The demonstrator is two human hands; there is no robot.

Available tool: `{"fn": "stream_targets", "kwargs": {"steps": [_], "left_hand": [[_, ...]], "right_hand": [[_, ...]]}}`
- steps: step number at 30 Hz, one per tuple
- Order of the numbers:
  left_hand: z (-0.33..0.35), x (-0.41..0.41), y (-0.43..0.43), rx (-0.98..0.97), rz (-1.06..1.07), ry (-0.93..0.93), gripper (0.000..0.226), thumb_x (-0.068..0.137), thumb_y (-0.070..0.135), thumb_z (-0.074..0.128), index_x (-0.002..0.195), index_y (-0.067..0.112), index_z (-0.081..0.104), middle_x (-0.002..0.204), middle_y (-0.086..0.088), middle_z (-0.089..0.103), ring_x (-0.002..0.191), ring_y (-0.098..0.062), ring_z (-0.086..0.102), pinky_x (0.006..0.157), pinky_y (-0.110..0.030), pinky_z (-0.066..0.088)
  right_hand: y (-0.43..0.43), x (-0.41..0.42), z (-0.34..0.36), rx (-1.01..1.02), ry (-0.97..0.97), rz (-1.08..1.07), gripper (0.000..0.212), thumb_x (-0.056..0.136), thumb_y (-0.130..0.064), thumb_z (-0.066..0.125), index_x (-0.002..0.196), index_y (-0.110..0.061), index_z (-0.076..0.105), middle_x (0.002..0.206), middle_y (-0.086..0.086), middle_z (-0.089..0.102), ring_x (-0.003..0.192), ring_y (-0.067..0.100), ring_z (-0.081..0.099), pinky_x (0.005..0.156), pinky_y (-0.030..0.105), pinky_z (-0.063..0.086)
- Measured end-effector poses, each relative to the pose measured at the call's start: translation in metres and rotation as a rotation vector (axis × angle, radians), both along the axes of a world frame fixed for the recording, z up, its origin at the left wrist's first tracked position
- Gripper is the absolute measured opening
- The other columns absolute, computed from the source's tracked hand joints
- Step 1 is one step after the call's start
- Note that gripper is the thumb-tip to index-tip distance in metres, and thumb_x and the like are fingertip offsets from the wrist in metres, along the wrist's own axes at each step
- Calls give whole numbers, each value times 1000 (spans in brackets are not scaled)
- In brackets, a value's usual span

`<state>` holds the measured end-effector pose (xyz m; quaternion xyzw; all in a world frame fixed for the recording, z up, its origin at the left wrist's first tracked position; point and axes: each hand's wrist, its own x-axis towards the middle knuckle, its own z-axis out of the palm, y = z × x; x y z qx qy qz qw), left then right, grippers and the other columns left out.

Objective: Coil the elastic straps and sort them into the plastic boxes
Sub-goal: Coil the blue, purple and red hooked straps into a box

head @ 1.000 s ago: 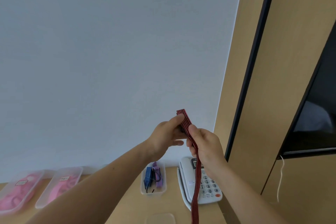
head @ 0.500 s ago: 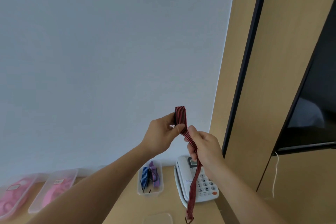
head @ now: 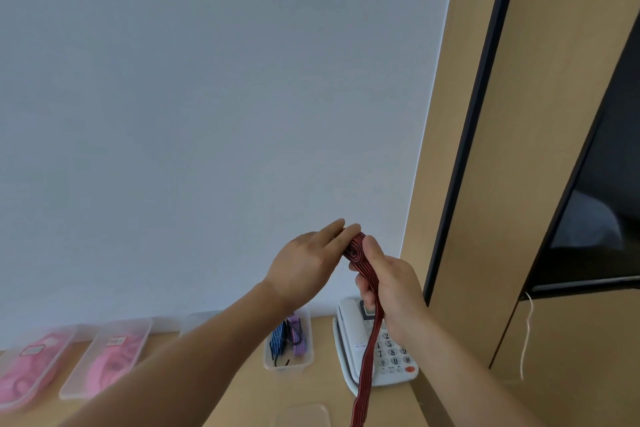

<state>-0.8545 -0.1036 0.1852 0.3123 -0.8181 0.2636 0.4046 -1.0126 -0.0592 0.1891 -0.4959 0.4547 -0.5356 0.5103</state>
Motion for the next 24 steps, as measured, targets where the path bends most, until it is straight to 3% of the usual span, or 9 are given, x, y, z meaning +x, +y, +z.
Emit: {"fn": "stream_targets", "kwargs": {"steps": [2, 4, 5, 7, 9, 13, 17, 22, 24], "left_hand": [[-1, -4, 3, 175, -16, 159, 60, 81, -8, 68, 137, 9, 57, 130, -13, 64, 91, -29, 73, 69, -37, 61], [5, -8, 7, 644, -118, 466, 60, 93, 2, 55, 149, 15, 39, 138, -6, 59, 112, -19, 67, 92, -35, 55], [12, -8, 9, 915, -184, 647, 55, 96, 11, 52, 150, 15, 38, 136, -6, 61, 113, -16, 66, 96, -35, 53], [27, -8, 11, 1325, -298, 886, 40, 99, 34, 49, 133, 15, 58, 121, -11, 70, 106, -18, 69, 93, -37, 54], [34, -8, 15, 1479, -374, 858, 43, 96, 46, 49, 113, 13, 70, 107, -9, 75, 101, -21, 72, 90, -37, 53], [33, -7, 21, 1483, -498, 847, 28, 94, 36, 61, 103, 11, 68, 101, -7, 75, 97, -20, 71, 88, -38, 50], [33, -7, 20, 1332, -475, 973, 33, 94, 21, 65, 123, 5, 58, 106, -19, 73, 91, -31, 69, 96, -49, 53], [31, -2, 20, 1084, -384, 861, 46, 94, 14, 67, 134, 19, 47, 107, -6, 72, 84, -11, 70, 77, -25, 55], [25, 0, 19, 974, -354, 750, 50, 92, 13, 68, 134, 26, 44, 117, -3, 67, 86, -7, 72, 77, -21, 55]], "right_hand": [[1, -2, 3, -37, -17, 0, 64, 79, -66, 56, 83, -4, 69, 55, 2, 54, 42, 12, 41, 41, 20, 34], [2, -4, 6, -91, -4, 6, 64, 76, -67, 57, 85, -5, 69, 56, 1, 55, 43, 11, 42, 43, 21, 35], [2, -5, 7, -116, 13, 8, 65, 76, -67, 57, 86, -3, 67, 56, 1, 56, 44, 11, 42, 43, 21, 35], [3, -5, 7, -141, 56, 1, 65, 79, -64, 56, 86, 0, 64, 57, 1, 57, 45, 11, 43, 45, 22, 36], [4, -4, 5, -152, 100, -15, 58, 80, -62, 55, 77, -5, 62, 57, 0, 58, 45, 11, 44, 45, 22, 38], [7, 0, 1, -152, 138, -37, 52, 84, -60, 54, 74, -10, 62, 57, -1, 61, 46, 10, 47, 46, 20, 40], [6, 1, -1, -110, 165, -43, 57, 93, -56, 49, 79, -5, 69, 52, 0, 58, 41, 11, 46, 42, 19, 38], [7, 0, 1, -104, 145, -23, 51, 98, -50, 48, 79, -7, 69, 52, 1, 55, 40, 10, 43, 41, 19, 37], [7, 0, 3, -99, 127, -12, 53, 97, -52, 48, 78, -8, 69, 52, 2, 54, 40, 11, 42, 41, 19, 36]]}}
